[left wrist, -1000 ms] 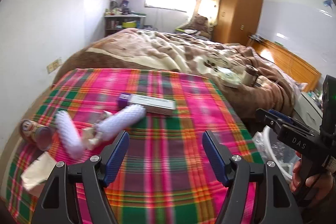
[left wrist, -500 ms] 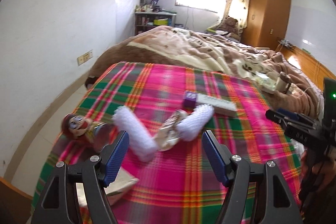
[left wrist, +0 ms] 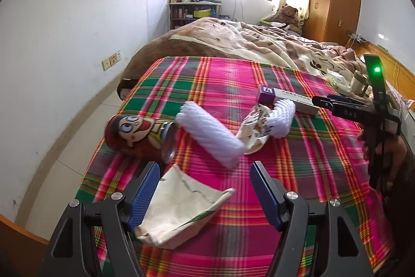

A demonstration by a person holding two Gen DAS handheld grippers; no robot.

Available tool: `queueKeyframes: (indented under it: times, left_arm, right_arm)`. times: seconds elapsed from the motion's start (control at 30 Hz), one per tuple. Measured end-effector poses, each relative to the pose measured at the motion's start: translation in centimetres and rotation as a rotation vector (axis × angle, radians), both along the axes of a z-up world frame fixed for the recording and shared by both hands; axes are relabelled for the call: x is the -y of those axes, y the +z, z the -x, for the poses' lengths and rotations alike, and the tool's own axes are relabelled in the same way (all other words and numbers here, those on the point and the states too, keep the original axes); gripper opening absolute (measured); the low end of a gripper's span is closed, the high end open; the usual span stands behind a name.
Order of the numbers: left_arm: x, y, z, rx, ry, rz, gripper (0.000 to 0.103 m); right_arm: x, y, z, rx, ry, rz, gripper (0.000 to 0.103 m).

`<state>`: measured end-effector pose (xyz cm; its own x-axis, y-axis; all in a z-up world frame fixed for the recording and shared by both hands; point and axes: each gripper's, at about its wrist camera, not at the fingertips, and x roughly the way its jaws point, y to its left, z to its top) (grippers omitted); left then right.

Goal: Collect trash
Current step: 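Grasp the white paper bag with the left tool while the right tool grasps the white medicine box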

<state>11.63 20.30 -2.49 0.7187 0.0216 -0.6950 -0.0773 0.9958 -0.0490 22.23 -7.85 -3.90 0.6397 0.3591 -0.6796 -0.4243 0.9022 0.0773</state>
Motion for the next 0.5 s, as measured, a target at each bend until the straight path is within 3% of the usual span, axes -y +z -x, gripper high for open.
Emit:
queueKeyframes:
  times: [0.23, 0.5]
  left_arm:
    - [-1.7, -1.5, 0.3, -0.062, -0.008, -0.051, 0.072]
    - [-2.9, -3.2, 0.4, -0.12, -0.014, -0.003, 0.072]
  right_arm:
    - [-1.9, -0.3, -1.1, 0.017, 0.061, 0.063, 0.064]
    - [-2.9, -0.7, -3.1, -0.03, 0.097, 0.064, 0.066]
